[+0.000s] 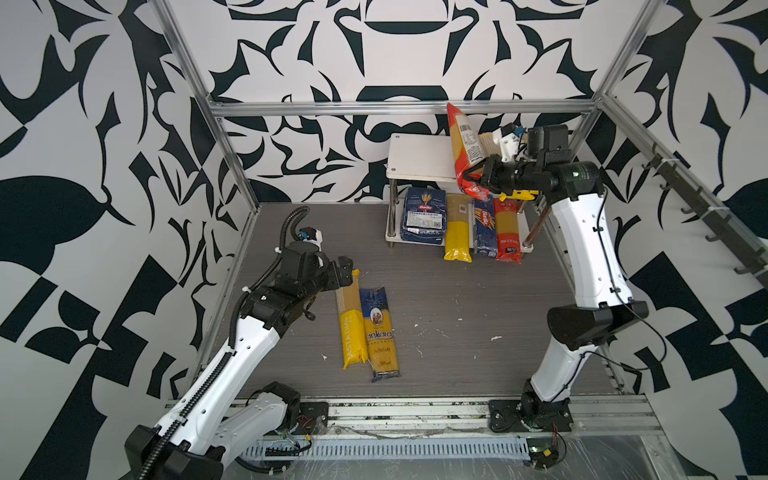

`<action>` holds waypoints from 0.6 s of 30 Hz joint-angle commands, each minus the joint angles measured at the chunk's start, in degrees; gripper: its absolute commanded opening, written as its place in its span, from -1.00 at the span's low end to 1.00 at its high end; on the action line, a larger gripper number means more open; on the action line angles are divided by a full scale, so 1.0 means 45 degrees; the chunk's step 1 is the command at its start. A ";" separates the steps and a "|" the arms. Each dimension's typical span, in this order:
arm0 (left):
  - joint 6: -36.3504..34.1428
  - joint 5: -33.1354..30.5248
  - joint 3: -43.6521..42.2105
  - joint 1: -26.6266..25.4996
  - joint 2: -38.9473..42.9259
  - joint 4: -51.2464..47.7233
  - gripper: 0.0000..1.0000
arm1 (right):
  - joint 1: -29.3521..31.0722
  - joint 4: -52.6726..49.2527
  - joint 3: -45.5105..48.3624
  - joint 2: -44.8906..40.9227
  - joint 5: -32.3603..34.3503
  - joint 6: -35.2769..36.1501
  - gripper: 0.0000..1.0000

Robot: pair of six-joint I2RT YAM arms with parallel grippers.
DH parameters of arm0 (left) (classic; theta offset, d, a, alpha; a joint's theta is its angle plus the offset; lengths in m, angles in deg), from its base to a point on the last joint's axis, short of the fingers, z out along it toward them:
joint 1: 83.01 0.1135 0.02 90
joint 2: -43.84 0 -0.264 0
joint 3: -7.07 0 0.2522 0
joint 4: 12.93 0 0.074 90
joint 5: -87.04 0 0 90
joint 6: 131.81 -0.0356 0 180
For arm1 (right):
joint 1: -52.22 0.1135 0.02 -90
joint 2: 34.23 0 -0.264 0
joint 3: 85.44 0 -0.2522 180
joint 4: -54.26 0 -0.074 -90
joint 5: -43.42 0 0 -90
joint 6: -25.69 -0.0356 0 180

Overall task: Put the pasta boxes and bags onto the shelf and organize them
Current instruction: 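Lower the red-and-white bag onto the top tier beside the yellow bags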

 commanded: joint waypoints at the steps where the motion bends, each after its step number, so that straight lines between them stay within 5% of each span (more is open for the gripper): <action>1: -0.0317 -0.0030 0.0220 -0.0024 -0.0151 0.0337 0.99 | -0.0001 0.0607 -0.2041 0.0140 0.0722 0.1614 -0.98; 13: -0.0674 -0.0029 0.0217 -0.0035 -0.0235 0.0384 0.99 | -0.0015 0.0053 -0.2262 0.0925 0.2226 0.2307 -0.95; 18: -0.0733 -0.0088 0.0166 -0.0022 -0.0123 0.0360 0.99 | -0.0016 0.0013 -0.2673 0.1063 0.2379 0.2296 -0.74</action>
